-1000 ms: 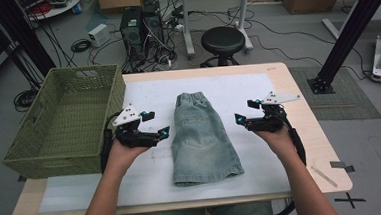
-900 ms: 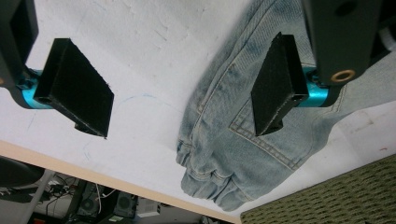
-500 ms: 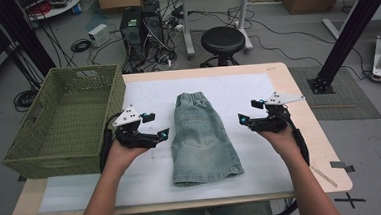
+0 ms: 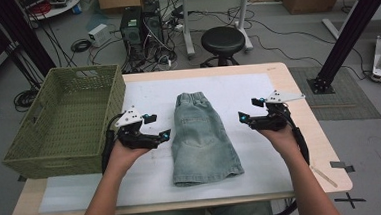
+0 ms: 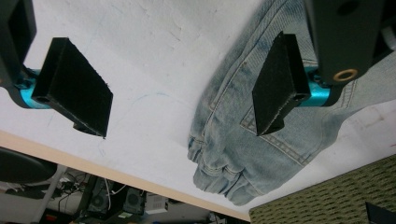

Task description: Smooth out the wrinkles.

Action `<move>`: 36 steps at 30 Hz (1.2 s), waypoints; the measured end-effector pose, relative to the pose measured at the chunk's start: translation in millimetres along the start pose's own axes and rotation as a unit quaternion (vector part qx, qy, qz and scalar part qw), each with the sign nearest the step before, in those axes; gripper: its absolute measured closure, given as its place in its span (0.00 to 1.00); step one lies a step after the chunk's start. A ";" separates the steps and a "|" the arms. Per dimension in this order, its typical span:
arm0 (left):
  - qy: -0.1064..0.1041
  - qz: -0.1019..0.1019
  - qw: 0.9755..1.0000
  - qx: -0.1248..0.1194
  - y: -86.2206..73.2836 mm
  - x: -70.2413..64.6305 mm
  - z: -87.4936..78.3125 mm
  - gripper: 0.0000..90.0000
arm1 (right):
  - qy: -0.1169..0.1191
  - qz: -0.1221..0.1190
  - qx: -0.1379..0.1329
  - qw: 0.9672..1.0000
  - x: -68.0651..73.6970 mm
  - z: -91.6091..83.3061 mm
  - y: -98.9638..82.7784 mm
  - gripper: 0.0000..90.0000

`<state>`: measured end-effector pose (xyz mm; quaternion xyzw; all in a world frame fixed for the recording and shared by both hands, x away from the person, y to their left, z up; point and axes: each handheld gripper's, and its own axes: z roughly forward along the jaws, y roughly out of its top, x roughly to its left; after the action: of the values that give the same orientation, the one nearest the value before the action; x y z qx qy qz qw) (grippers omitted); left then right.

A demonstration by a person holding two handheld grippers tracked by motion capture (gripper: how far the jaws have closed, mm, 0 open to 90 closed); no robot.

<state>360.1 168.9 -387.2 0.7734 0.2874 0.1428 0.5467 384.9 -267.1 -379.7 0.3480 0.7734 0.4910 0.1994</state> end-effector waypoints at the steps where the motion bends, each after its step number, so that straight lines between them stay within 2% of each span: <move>1: -0.001 -0.001 1.000 0.000 -0.2 0.1 0.8 0.21 | 0.001 0.001 0.003 1.000 0.3 0.8 -0.2 0.23; 5: -0.006 0.000 1.000 0.007 -1.7 -1.7 4.5 0.21 | 0.003 0.002 0.005 1.000 2.1 3.0 -2.3 0.23; 11: 0.001 -0.003 1.000 0.010 -1.9 -2.2 7.9 0.21 | 0.001 0.003 0.005 1.000 2.8 1.2 -3.7 0.23; 17: 0.000 -0.011 1.000 0.009 1.7 -2.1 15.5 0.21 | 0.004 -0.001 0.005 1.000 5.8 2.2 -2.6 0.23; 20: 0.000 -0.022 1.000 0.003 6.7 0.3 24.2 0.21 | 0.012 -0.003 0.010 1.000 7.4 7.4 0.4 0.23; 23: 0.005 -0.035 0.999 -0.006 9.7 4.2 37.3 0.21 | 0.024 0.001 0.015 1.000 8.7 19.4 5.8 0.23; 24: 0.004 -0.044 0.999 -0.002 10.5 7.0 44.7 0.21 | 0.026 0.003 0.015 1.000 8.4 23.5 6.6 0.23; 27: 0.007 -0.051 0.999 0.017 13.0 13.4 62.0 0.21 | 0.043 0.020 0.035 0.998 6.0 45.5 11.4 0.23; 30: 0.014 -0.057 0.998 0.022 15.2 20.7 76.8 0.21 | 0.049 0.019 0.049 0.997 5.3 63.2 15.9 0.23; 31: 0.016 -0.061 0.998 0.029 15.0 23.7 80.9 0.21 | 0.057 0.025 0.054 0.997 4.6 70.7 17.2 0.23; 36: 0.029 -0.067 0.995 0.063 9.4 35.4 101.5 0.21 | 0.063 0.029 0.087 0.994 1.8 100.4 17.8 0.23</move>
<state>445.2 110.4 -418.5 0.7808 0.3627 0.1100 0.4966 455.1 -198.6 -407.8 0.3547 0.8135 0.4489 0.1046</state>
